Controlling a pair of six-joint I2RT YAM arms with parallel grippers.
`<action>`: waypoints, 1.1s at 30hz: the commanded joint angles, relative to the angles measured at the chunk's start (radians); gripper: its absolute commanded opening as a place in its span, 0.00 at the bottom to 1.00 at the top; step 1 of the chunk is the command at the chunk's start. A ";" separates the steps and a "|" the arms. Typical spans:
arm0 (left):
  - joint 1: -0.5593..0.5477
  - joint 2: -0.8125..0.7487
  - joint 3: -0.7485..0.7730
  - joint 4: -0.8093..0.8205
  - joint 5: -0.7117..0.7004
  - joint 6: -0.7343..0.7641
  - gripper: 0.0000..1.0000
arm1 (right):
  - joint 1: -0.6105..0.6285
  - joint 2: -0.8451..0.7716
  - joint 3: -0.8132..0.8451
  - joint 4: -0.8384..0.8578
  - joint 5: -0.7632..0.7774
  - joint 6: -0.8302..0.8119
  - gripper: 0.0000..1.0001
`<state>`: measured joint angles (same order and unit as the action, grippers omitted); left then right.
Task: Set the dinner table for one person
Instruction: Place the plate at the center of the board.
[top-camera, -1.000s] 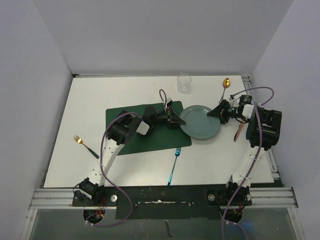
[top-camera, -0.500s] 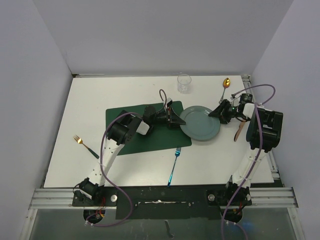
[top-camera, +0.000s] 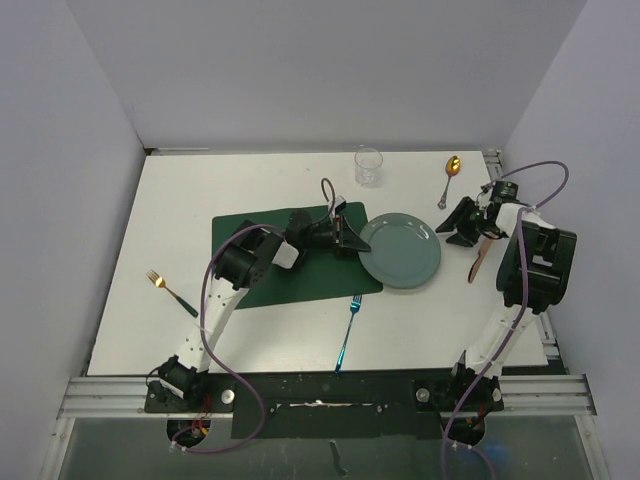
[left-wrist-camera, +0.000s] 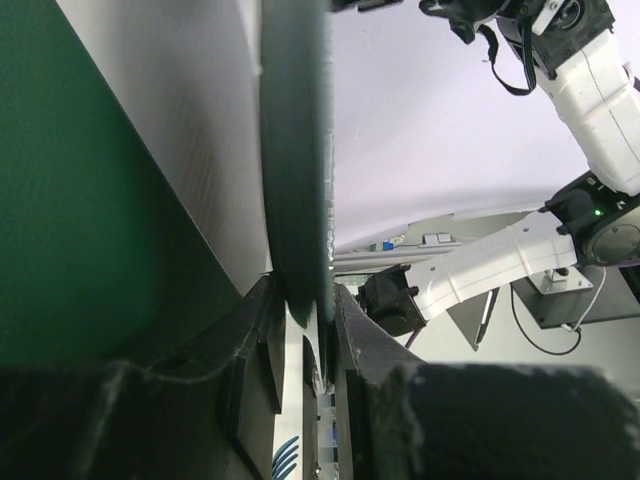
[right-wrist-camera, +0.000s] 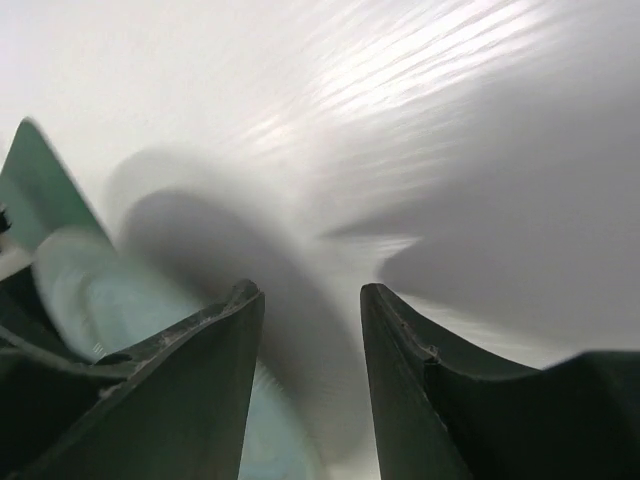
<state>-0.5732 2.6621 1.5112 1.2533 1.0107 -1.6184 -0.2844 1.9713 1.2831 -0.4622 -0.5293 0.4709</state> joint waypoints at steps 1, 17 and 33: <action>0.012 0.094 -0.014 -0.220 0.062 -0.013 0.00 | -0.047 -0.076 0.056 0.023 0.230 -0.041 0.44; 0.010 0.109 0.037 -0.323 0.057 0.019 0.00 | -0.047 -0.178 -0.017 0.076 0.171 -0.021 0.43; -0.005 0.002 0.282 -1.276 -0.109 0.668 0.00 | -0.047 -0.366 -0.080 0.146 0.058 0.029 0.43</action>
<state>-0.5808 2.6263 1.7351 0.5369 1.0348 -1.2060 -0.3332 1.6932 1.1973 -0.3752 -0.4316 0.4881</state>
